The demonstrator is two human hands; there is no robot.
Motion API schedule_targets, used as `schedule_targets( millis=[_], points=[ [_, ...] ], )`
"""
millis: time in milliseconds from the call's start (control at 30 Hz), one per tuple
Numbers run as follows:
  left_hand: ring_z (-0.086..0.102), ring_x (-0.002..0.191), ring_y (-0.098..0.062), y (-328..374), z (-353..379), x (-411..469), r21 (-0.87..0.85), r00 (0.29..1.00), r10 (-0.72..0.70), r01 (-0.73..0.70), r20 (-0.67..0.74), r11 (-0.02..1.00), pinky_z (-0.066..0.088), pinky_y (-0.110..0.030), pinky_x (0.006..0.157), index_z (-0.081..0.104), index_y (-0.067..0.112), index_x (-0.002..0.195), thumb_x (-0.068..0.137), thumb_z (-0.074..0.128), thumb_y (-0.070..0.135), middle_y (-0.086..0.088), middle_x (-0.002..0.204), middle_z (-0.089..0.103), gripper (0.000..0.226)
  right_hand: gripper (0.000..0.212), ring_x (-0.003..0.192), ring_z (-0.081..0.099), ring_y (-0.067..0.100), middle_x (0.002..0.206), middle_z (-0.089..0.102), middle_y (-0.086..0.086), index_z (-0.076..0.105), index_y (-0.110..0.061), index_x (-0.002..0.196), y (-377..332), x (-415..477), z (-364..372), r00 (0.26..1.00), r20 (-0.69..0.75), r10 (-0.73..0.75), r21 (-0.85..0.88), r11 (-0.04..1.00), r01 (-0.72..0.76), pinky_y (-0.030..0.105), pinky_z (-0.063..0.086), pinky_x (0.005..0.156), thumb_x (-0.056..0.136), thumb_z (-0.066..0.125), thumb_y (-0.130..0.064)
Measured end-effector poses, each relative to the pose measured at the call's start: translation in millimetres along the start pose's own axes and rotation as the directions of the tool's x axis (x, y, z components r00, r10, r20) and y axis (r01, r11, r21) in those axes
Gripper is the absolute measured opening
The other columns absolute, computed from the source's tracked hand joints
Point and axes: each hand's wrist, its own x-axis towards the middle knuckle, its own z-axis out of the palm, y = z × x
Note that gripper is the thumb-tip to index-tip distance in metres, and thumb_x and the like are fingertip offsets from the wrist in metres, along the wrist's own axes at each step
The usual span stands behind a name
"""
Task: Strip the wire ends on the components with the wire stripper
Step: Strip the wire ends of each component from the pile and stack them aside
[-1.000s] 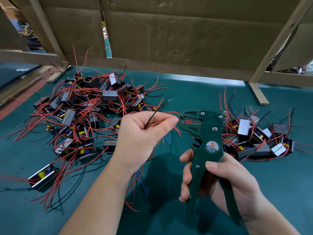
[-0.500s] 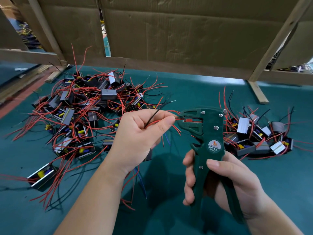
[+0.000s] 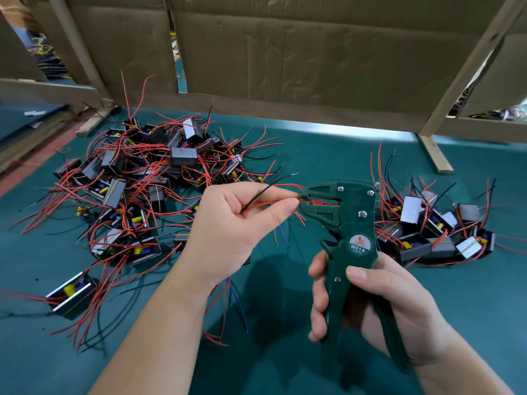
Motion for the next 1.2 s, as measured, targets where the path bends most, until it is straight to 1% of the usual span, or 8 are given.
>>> schedule_targets(
  millis=[233, 433, 533, 667, 833, 967, 1067, 1200],
  points=[
    [0.042, 0.039, 0.007, -0.1, -1.0, 0.7, 0.033, 1.000, -0.016, 0.016, -0.001, 0.999, 0.030, -0.001, 0.046, 0.069, 0.010, 0.081, 0.082, 0.067, 0.005, 0.022, 0.044, 0.050, 0.006, 0.040, 0.062, 0.062, 0.037, 0.075, 0.061, 0.020, 0.067, -0.004, 0.096, 1.3, -0.6, 0.2, 1.000, -0.016, 0.017, -0.007, 1.000, -0.017, 0.051, 0.051, 0.065, 0.071, 0.079, -0.034],
    [0.029, 0.040, -0.006, -1.3, -1.1, 1.7, 0.056, 0.994, -0.096, 0.099, -0.050, 0.994, 0.023, -0.015, 0.043, 0.071, 0.019, 0.077, 0.082, 0.067, 0.022, 0.015, 0.044, 0.039, 0.007, 0.041, 0.056, 0.060, 0.035, 0.070, 0.058, 0.020, 0.066, -0.006, 0.088, 3.9, 1.9, 6.5, 0.999, -0.039, 0.015, 0.044, 0.999, -0.014, 0.048, 0.051, 0.060, 0.068, 0.082, -0.038],
    [0.030, 0.039, -0.010, -2.7, -2.1, 4.2, 0.044, 0.985, -0.140, 0.145, -0.099, 0.988, 0.028, -0.019, 0.041, 0.059, 0.017, 0.087, 0.090, 0.053, 0.037, 0.012, 0.045, 0.034, 0.020, 0.042, 0.048, 0.057, 0.031, 0.065, 0.055, 0.018, 0.063, -0.007, 0.081, 5.3, 1.9, 12.9, 0.995, -0.098, 0.012, 0.067, 0.998, -0.005, 0.042, 0.050, 0.054, 0.068, 0.081, -0.044],
    [0.032, 0.036, -0.007, -9.4, -0.2, 4.1, 0.105, 0.983, -0.118, 0.134, -0.144, 0.985, 0.032, -0.027, 0.042, 0.051, 0.018, 0.083, 0.096, 0.039, 0.031, 0.014, 0.046, 0.033, 0.022, 0.046, 0.033, 0.043, 0.022, 0.055, 0.044, 0.014, 0.055, -0.009, 0.069, 8.4, 5.4, 17.0, 0.961, -0.276, -0.002, 0.012, 1.000, 0.006, 0.030, 0.042, 0.043, 0.065, 0.076, -0.050],
    [0.044, 0.039, -0.008, -12.4, -3.6, 4.5, 0.161, 0.986, -0.079, 0.103, -0.148, 0.982, 0.036, -0.016, 0.046, 0.067, 0.031, 0.084, 0.095, 0.045, 0.031, -0.001, 0.068, 0.060, 0.025, 0.053, 0.065, 0.060, 0.035, 0.077, 0.058, 0.020, 0.067, -0.005, 0.093, -2.1, 6.2, 2.9, 0.988, -0.141, -0.059, 0.192, 0.978, 0.086, 0.050, 0.052, 0.065, 0.065, 0.081, -0.048],
    [0.045, 0.038, -0.005, -10.6, -8.8, 5.5, 0.022, 0.986, -0.118, 0.121, -0.119, 0.992, 0.037, -0.014, 0.047, 0.075, 0.034, 0.079, 0.090, 0.055, 0.027, 0.006, 0.091, 0.073, 0.024, 0.058, 0.070, 0.061, 0.038, 0.081, 0.059, 0.021, 0.068, -0.002, 0.098, -9.7, 3.0, -8.3, 0.981, -0.189, -0.052, 0.208, 0.974, 0.092, 0.052, 0.053, 0.068, 0.058, 0.083, -0.041],
    [0.045, 0.037, -0.004, -9.1, -4.6, 3.7, -0.030, 0.991, -0.108, 0.106, -0.082, 0.994, 0.039, -0.009, 0.049, 0.076, 0.028, 0.086, 0.089, 0.058, 0.022, 0.002, 0.080, 0.074, 0.019, 0.061, 0.068, 0.061, 0.040, 0.081, 0.059, 0.023, 0.068, 0.001, 0.099, -9.0, 3.6, -6.2, 0.985, -0.168, 0.029, 0.239, 0.971, 0.012, 0.053, 0.053, 0.067, 0.053, 0.085, -0.036],
    [0.043, 0.034, -0.006, -5.7, -1.9, 2.6, -0.065, 0.989, -0.145, 0.143, -0.039, 0.988, 0.035, -0.010, 0.040, 0.069, 0.019, 0.091, 0.091, 0.056, 0.023, -0.002, 0.067, 0.072, 0.014, 0.057, 0.071, 0.062, 0.040, 0.084, 0.060, 0.023, 0.066, 0.002, 0.107, -6.0, 3.2, -0.4, 0.997, 0.006, 0.074, 0.254, 0.964, -0.073, 0.053, 0.052, 0.070, 0.065, 0.079, -0.034]
  ],
)
